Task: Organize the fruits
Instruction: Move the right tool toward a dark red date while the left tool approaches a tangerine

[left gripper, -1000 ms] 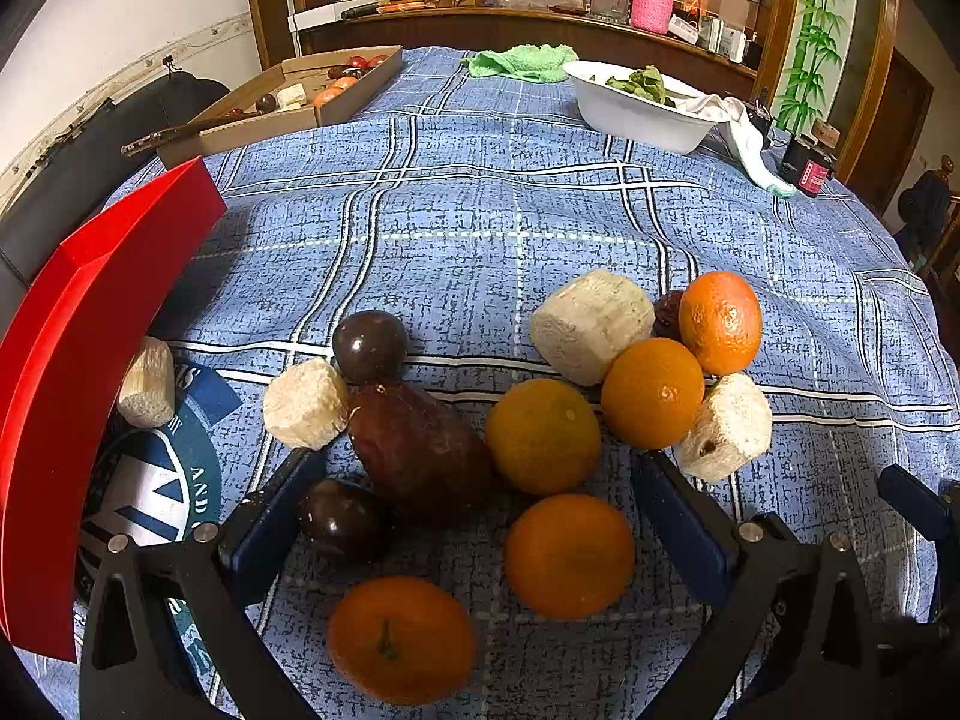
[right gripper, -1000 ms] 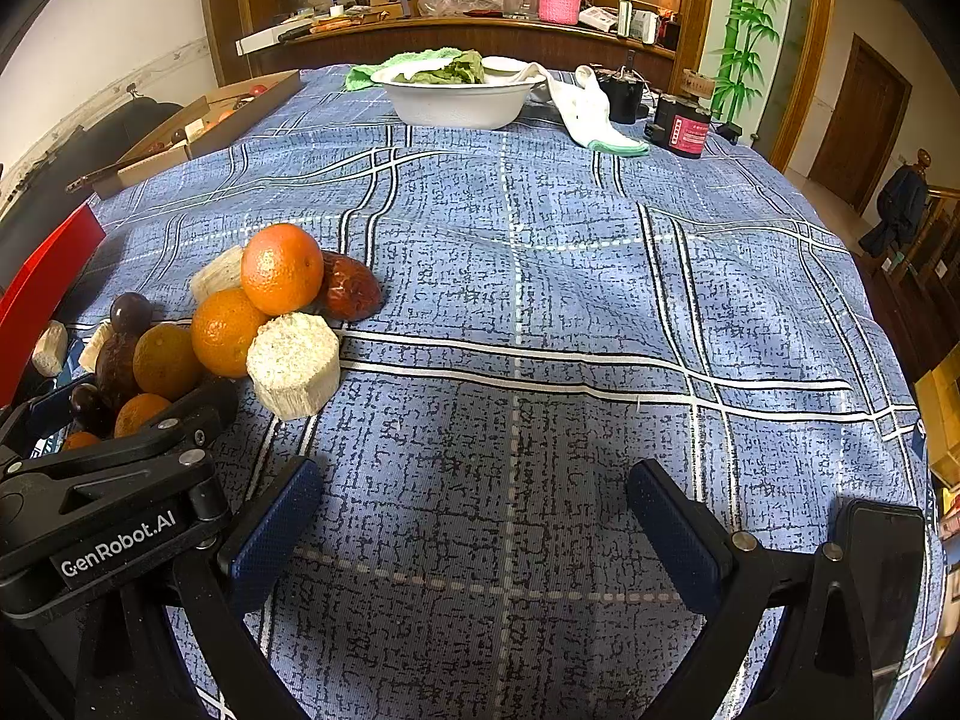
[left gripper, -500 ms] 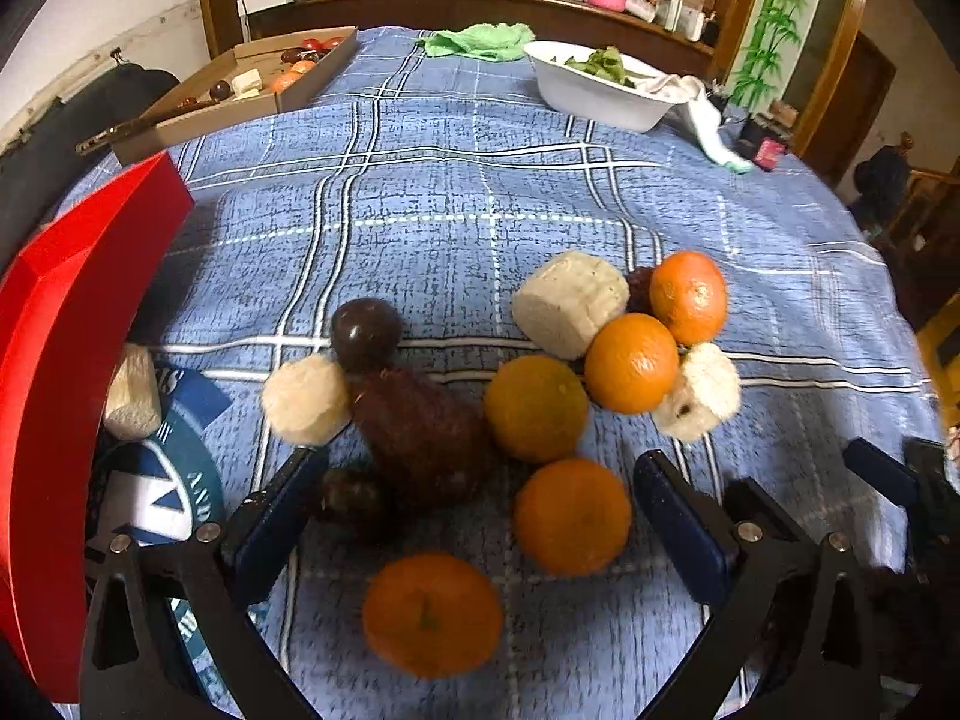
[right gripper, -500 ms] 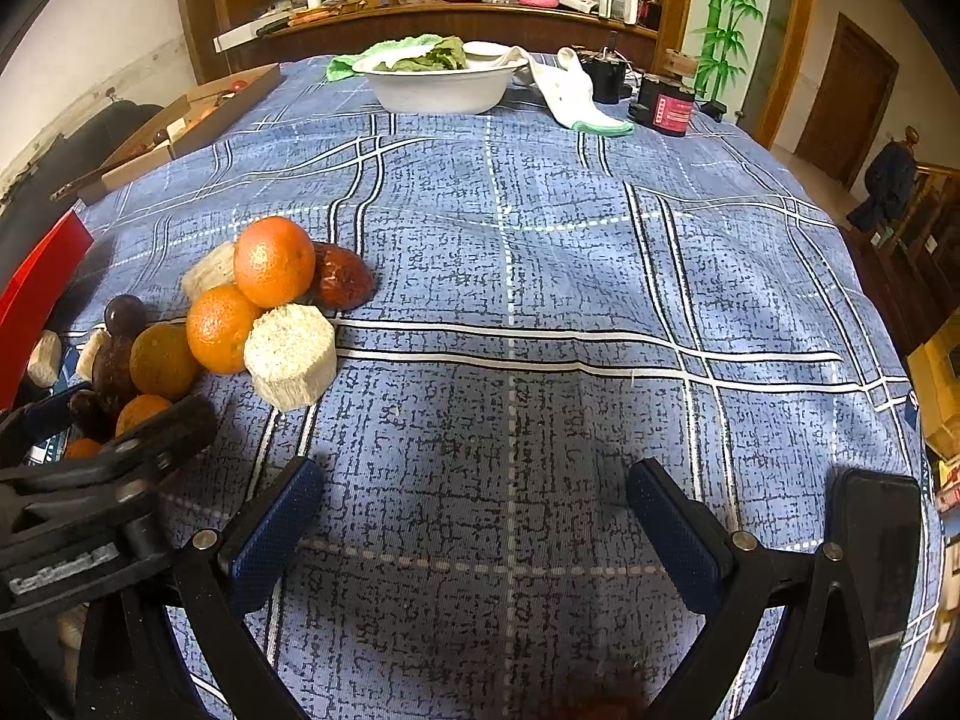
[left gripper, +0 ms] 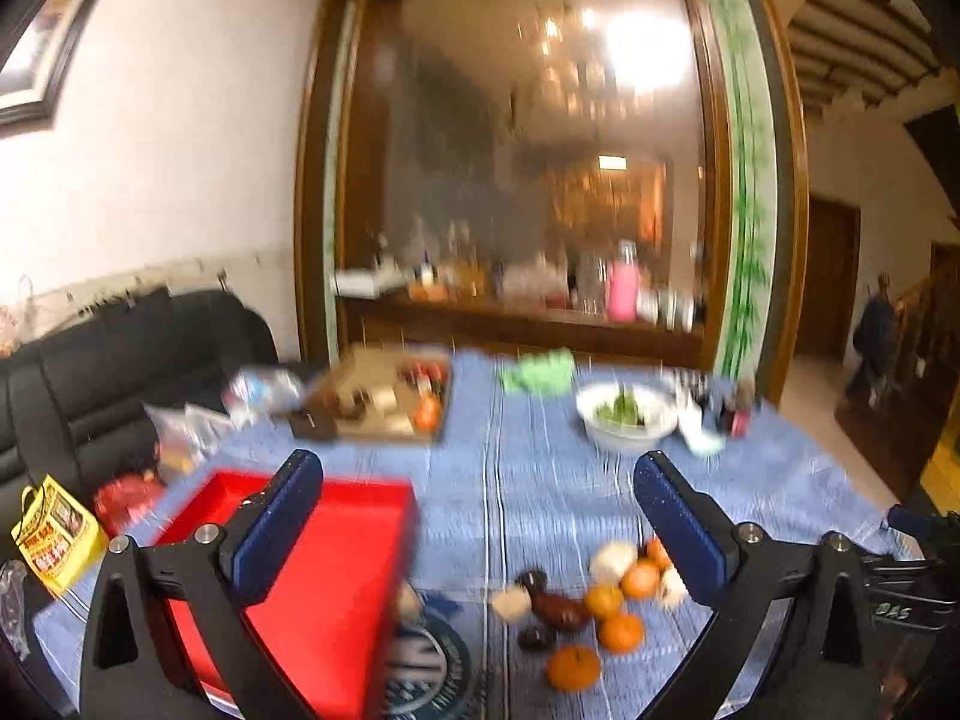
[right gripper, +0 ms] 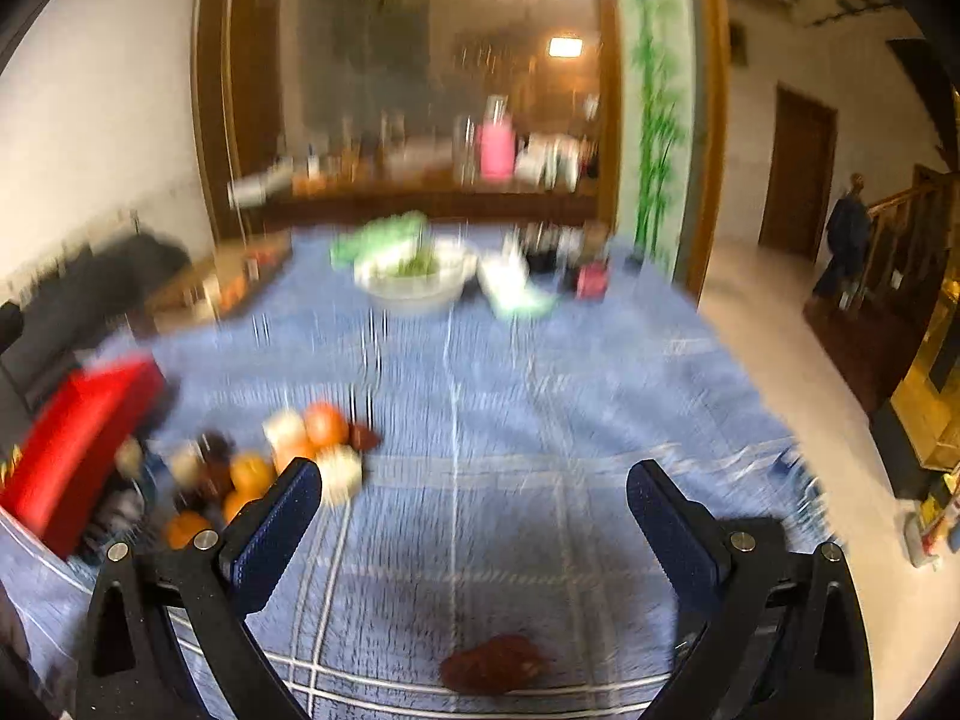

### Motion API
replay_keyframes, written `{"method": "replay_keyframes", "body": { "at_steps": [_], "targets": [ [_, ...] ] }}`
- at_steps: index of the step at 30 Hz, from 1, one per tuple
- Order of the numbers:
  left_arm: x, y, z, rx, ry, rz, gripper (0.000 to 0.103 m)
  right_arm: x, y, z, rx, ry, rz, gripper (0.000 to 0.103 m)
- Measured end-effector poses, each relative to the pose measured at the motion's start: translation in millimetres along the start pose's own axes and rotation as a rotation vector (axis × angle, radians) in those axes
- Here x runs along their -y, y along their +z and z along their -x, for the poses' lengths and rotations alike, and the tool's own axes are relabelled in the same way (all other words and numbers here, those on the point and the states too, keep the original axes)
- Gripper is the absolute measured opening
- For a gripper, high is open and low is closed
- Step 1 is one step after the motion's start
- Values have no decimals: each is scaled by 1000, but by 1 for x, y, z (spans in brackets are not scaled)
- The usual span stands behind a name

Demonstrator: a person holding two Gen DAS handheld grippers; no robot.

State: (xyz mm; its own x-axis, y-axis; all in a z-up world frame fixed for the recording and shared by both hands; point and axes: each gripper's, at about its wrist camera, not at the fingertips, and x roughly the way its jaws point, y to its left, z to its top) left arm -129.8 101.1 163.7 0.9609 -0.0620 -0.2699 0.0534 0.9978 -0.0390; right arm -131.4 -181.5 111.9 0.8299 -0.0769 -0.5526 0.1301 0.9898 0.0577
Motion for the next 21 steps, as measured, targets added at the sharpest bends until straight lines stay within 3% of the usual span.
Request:
{"method": "replay_keyframes", "body": {
  "at_steps": [3,5,9,13,15,18,21],
  "targets": [
    [-6,5,-5,-68,-39,40,103,9,8,24,76,11,-14,103],
    [-8,1,-16,-138,-56,58,103,13,9,26,60,22,-18,103],
    [-1,-28,-30,-218,-57,22,103,16,-7,7,-77,6,-5,102],
    [7,-69,-45,-349,-92,-22,103,17,-41,-16,-234,15,-19,87],
    [7,-85,-53,-415,-129,-16,100,21,-54,-22,-273,14,-44,86],
    [9,-100,-61,-472,-168,-19,80,23,-65,-24,-306,3,-78,86],
    [15,-109,-63,-497,-152,-40,79,22,-71,-23,-318,-10,-89,86]
  ]
}}
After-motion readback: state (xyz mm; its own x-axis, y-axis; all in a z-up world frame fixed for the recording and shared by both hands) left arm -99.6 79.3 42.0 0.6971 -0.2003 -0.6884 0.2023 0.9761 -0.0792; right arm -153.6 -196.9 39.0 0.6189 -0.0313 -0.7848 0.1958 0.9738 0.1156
